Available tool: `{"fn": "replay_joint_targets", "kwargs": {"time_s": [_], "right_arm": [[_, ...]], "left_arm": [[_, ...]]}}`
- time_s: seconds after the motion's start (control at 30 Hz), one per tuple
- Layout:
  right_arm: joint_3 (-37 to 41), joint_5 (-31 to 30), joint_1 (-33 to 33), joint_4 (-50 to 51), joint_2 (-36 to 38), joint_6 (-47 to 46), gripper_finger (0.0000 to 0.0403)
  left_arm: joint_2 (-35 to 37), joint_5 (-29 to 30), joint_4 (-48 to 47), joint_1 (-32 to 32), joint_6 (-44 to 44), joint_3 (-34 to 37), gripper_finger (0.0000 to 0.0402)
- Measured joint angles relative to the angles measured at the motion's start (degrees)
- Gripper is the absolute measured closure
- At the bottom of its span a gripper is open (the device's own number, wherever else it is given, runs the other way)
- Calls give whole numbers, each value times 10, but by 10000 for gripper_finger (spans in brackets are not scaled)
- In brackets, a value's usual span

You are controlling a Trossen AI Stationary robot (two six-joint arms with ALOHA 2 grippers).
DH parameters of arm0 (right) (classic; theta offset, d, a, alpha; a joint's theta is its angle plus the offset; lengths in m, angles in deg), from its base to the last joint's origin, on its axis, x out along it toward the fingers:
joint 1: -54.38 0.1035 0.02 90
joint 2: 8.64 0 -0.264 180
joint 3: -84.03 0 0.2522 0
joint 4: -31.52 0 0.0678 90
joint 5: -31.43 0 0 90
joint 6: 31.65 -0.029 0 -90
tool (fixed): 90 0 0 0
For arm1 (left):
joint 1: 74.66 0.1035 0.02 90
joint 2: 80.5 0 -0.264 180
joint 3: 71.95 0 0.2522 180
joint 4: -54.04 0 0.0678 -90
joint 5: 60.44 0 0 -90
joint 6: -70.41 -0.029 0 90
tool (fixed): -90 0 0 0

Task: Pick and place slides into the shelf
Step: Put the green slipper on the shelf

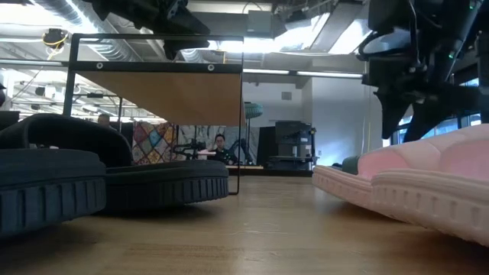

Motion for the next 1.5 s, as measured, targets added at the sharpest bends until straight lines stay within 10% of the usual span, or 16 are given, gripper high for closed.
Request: {"fn": "replay_joint_targets", "kwargs": {"time_s": [1.5], "right_arm": [[94,-63,-39,-144,0,76,217]], "left_arm": [[0,0,0,0,7,0,240]]}}
